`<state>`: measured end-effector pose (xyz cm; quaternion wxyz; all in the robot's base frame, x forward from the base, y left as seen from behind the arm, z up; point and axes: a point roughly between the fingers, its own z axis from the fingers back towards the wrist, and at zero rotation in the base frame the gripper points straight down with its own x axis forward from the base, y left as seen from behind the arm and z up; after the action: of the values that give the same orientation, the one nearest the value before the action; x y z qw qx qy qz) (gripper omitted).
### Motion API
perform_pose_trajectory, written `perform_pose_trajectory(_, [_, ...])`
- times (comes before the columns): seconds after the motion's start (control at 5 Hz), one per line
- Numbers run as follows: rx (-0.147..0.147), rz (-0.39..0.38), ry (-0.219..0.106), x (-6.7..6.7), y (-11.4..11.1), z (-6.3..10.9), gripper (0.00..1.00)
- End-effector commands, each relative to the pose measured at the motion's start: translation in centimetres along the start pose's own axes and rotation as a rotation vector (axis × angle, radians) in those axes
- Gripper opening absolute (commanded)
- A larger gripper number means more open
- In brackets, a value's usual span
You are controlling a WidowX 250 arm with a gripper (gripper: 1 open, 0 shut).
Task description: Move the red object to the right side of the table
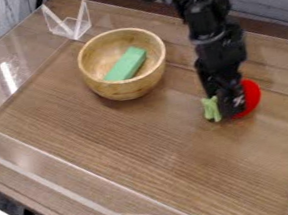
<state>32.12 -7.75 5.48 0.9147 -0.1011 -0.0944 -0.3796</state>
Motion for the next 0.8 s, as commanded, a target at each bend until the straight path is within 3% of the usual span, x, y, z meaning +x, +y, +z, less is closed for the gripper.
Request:
perform_pose_trajectory(0.0, [0.072,0.005,-0.068,2.9,-0.1,4.4,1.0])
perform_pose_trajectory(0.4, [0.084,-0.066,-0.107,2.7,1.4,7.9,1.0])
perform_pose_trajectory(0.6, [0.116,0.01,-0.12,2.9,2.6,8.8,1.0])
